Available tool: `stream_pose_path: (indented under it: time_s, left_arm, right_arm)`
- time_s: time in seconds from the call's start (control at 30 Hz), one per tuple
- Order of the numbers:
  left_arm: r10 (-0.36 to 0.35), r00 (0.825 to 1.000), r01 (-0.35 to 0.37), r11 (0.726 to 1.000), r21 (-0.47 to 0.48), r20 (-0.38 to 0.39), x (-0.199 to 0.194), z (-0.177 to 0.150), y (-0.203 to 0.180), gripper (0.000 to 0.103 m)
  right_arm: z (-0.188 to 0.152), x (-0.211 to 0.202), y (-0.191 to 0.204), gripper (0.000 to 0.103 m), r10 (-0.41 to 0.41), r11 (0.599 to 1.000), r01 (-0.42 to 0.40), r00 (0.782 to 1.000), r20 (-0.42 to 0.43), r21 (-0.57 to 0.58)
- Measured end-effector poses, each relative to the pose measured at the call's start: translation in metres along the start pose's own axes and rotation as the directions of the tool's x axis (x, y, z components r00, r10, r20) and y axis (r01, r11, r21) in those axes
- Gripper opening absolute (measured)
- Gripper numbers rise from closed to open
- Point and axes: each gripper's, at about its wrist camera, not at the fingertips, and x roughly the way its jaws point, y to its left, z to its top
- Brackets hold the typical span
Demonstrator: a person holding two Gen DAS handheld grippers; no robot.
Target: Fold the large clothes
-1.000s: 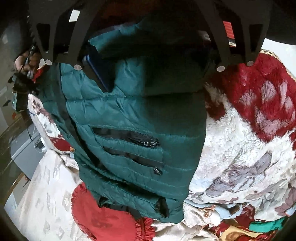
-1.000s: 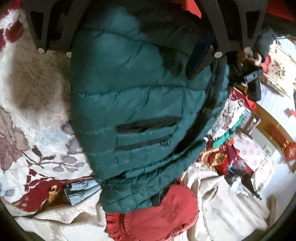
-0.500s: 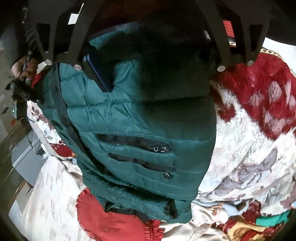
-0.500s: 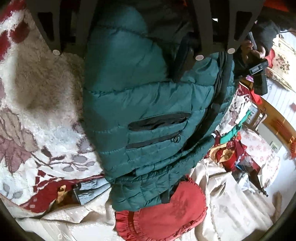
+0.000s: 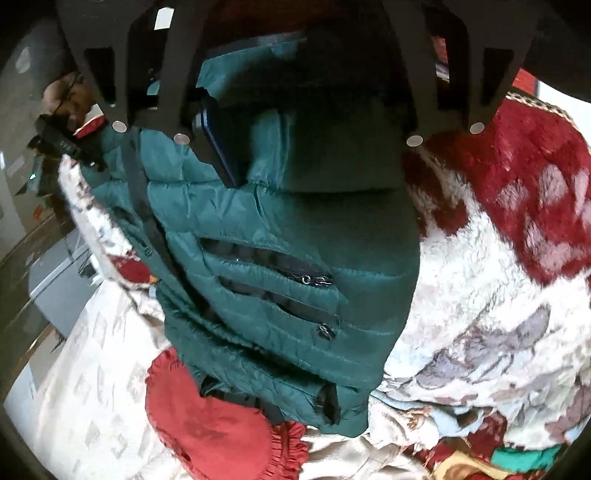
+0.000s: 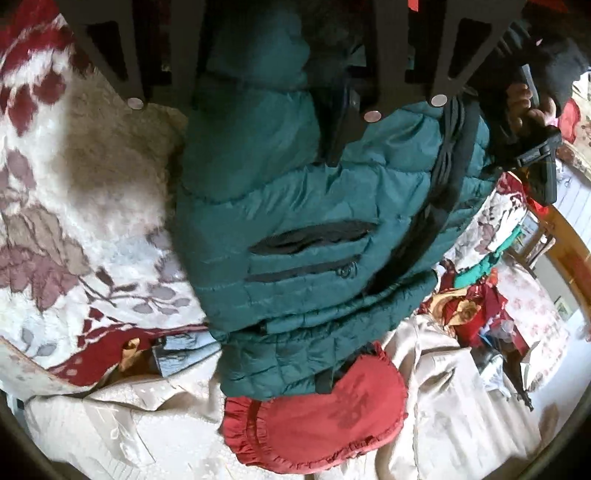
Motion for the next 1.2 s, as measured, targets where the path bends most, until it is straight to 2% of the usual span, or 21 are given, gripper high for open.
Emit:
stream_pose_path:
  time_s: [0.03,0.07,0.1,0.2,0.37,0.53,0.63,0.77,0.9,1.03,1.13,1.2]
  left_arm:
    - [0.026,1.000,-0.027,0.999,0.025,0.008,-0.004,-0.001,-0.004,0.026]
    - [0.053,0.998,-0.054,0.998,0.043,0.027,-0.012,-0.002,-0.007,0.021]
    - [0.043,0.998,-0.045,0.998,0.040,0.048,-0.020,-0.002,-0.008,0.016]
    - [0.035,0.996,-0.039,0.998,0.042,0.079,-0.041,-0.003,-0.010,0.015]
    - [0.132,0.985,-0.142,0.986,0.089,0.112,-0.059,-0.005,-0.017,0.015]
    - [0.192,0.970,-0.212,0.968,0.133,0.150,-0.072,-0.016,-0.025,0.016]
    - [0.186,0.967,-0.210,0.968,0.138,0.172,-0.082,-0.022,-0.030,0.016]
    - [0.143,0.964,-0.163,0.984,0.077,0.224,-0.103,-0.019,-0.029,0.016]
    - [0.104,0.963,-0.114,0.993,0.027,0.248,-0.102,0.001,-0.025,0.016]
    - [0.098,0.961,-0.106,0.994,0.016,0.259,-0.087,0.038,-0.026,0.016]
    - [0.099,0.956,-0.108,0.994,0.019,0.277,-0.082,0.070,-0.034,0.017]
    - [0.123,0.943,-0.144,0.988,0.046,0.309,-0.076,0.091,-0.041,0.019]
  right_arm:
    - [-0.001,-0.001,0.002,0.031,-0.009,1.000,0.009,1.000,0.003,-0.010]
    - [-0.001,-0.005,0.003,0.028,-0.007,1.000,0.007,1.000,0.015,-0.010]
    - [-0.002,-0.010,0.005,0.024,0.003,1.000,-0.002,0.999,0.033,-0.007]
    - [-0.006,-0.027,0.018,0.022,-0.021,0.999,0.024,0.996,0.089,-0.030]
    - [-0.018,-0.041,0.046,0.022,-0.127,0.982,0.143,0.983,0.130,-0.121]
    - [-0.026,-0.065,0.055,0.022,-0.186,0.975,0.204,0.964,0.192,-0.084]
    - [-0.027,-0.083,0.057,0.020,-0.206,0.973,0.224,0.950,0.236,-0.055]
    - [-0.023,-0.108,0.054,0.019,-0.207,0.976,0.219,0.934,0.291,-0.009]
    - [-0.012,-0.111,0.055,0.019,-0.193,0.978,0.209,0.931,0.310,-0.020]
    - [0.020,-0.094,0.046,0.019,-0.180,0.980,0.196,0.935,0.305,-0.020]
    - [0.054,-0.082,0.040,0.019,-0.179,0.980,0.196,0.937,0.302,-0.028]
    - [0.077,-0.073,0.035,0.019,-0.178,0.981,0.194,0.938,0.297,-0.023]
